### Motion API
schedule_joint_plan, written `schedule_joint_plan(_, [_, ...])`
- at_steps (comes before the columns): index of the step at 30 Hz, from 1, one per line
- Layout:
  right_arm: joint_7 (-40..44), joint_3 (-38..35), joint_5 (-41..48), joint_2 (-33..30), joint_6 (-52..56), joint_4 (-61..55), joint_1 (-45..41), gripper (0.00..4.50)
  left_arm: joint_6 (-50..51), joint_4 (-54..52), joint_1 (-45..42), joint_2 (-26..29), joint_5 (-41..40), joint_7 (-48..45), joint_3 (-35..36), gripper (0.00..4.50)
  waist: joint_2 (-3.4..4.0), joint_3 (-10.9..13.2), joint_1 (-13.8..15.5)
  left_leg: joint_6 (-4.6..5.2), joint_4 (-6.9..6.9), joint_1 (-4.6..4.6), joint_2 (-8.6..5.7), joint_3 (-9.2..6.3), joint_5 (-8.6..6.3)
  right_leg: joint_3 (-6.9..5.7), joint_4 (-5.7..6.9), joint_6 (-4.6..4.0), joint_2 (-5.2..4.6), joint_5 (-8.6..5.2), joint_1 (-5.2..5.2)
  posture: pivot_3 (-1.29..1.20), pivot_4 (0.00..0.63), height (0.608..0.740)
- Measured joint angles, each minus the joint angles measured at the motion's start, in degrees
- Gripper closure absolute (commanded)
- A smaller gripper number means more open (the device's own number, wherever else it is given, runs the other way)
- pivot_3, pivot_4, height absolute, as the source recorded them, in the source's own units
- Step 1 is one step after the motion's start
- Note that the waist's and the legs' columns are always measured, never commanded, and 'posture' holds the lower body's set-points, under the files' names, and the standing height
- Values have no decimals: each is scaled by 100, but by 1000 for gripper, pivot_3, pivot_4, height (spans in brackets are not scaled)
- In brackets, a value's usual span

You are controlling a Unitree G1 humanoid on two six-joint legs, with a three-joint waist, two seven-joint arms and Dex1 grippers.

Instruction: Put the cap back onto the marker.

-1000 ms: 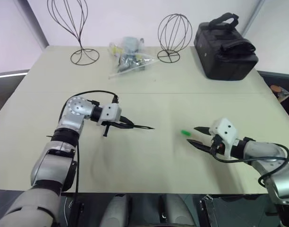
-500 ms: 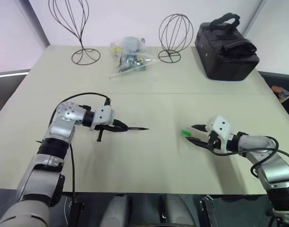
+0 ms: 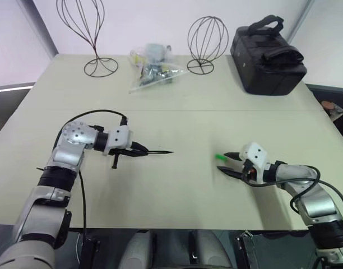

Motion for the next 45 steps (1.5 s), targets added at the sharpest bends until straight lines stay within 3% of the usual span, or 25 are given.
schedule_joint_plan(10, [61, 51, -30, 41, -347, 390, -168, 1741, 306, -445, 189, 37, -58, 151, 0, 4484, 0, 0, -3, 0, 0, 1, 0, 0, 0, 1, 1, 0, 0, 0, 0, 0, 150, 740])
schedule_joint_plan(11, [83, 52, -30, 42, -384, 419, -175, 2274, 315, -467, 191, 51, -59, 167, 0, 4500, 0, 0, -3, 0, 0, 1, 0, 0, 0, 1, 1, 0, 0, 0, 0, 0, 150, 740])
schedule_joint_plan(13, [112, 77, -28, 46, -429, 450, -178, 2924, 322, -480, 190, 87, -59, 180, 0, 4500, 0, 0, -3, 0, 0, 1, 0, 0, 0, 1, 1, 0, 0, 0, 0, 0, 150, 740])
schedule_joint_plan(16, [142, 96, -31, 51, -489, 489, -177, 4456, 322, -479, 190, 113, -59, 188, -1, 4500, 0, 0, -1, -1, 0, 1, 0, 0, 0, 1, 1, 0, -1, 0, 1, 0, 150, 740])
schedule_joint_plan(26, [-13, 73, -94, 44, -485, 356, -82, 4456, 238, -286, 137, 98, -57, 166, -52, 4500, 0, 0, 8, -1, 0, 4, 0, 0, 1, 0, 1, 0, -1, 0, 5, 0, 150, 740])
schedule_joint_plan(35, [-691, 96, -1369, -640, -42, -1832, 571, 4456, -754, 854, -660, -391, 87, 73, -302, 4500, 2, 0, 7, -1, 1, -2, -11, 2, 1, 0, 1, 0, 1, 0, -3, 0, 150, 740])
schedule_joint_plan(45, [-635, 149, -1615, -897, 1051, -3351, 427, 4456, -2131, 2046, -1360, -967, 450, 47, -636, 4500, -2, 2, 15, -1, 1, -7, -10, 2, 1, 0, -1, 0, -1, 0, -6, 0, 150, 740])
